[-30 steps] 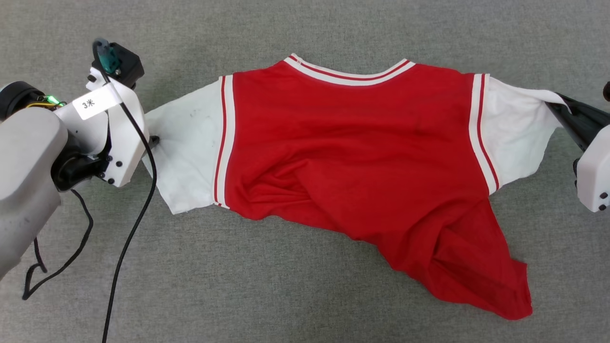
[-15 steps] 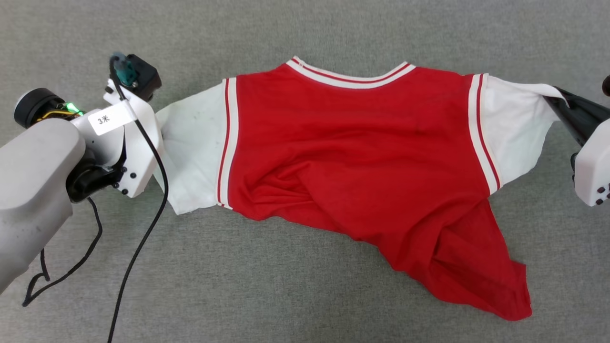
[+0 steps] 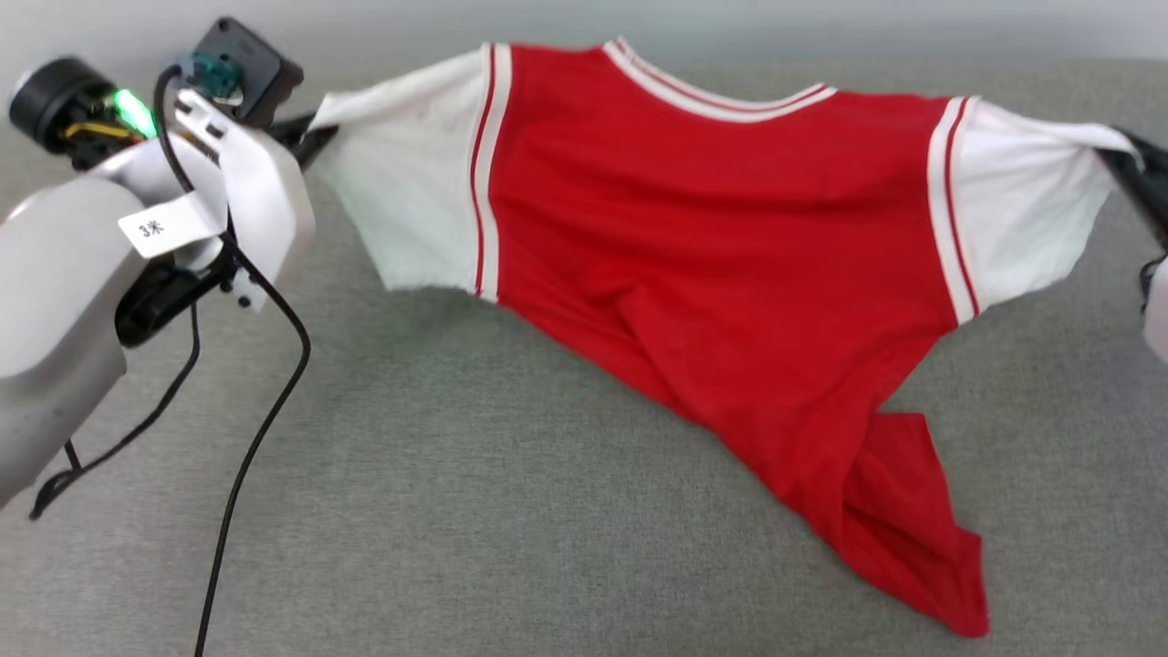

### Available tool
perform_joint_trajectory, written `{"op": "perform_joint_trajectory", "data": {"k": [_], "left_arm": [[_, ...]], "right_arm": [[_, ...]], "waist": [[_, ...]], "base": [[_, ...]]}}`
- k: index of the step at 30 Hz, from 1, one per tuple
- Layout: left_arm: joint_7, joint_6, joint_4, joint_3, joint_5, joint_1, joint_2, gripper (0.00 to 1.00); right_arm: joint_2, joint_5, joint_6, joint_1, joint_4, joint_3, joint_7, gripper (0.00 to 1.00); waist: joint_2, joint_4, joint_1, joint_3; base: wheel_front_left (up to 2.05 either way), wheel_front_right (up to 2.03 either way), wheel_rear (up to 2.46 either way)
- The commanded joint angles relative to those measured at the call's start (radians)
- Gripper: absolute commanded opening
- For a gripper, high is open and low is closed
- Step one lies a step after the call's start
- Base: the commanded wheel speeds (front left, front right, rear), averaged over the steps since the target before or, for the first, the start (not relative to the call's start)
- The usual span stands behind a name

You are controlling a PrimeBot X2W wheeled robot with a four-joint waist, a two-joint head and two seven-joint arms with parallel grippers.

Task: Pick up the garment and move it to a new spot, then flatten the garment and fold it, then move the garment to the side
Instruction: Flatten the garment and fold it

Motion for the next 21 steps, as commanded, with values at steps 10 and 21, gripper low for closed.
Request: {"op": "perform_joint_trajectory", "data": {"k": [10,21], "left_arm": [[-0.093,0.098,-0.167,0.081,0.073,-0.115,0.054,0.0],[-0.138,0.134,-0.194,0.144,0.096,-0.223,0.04,0.0]], "right_arm": [[-0.044,-0.006,-0.002,-0.101,-0.024,-0.058,-0.035,0.0],[-0.014,-0.039,-0.002,-0.286,0.019,-0.043,-0.047,0.0]], "waist": [[0.0,0.027,0.0,-0.107],[0.0,0.024,0.0,-0.096]], "base": [[0.0,0.0,0.0],[0.0,0.0,0.0]]}}
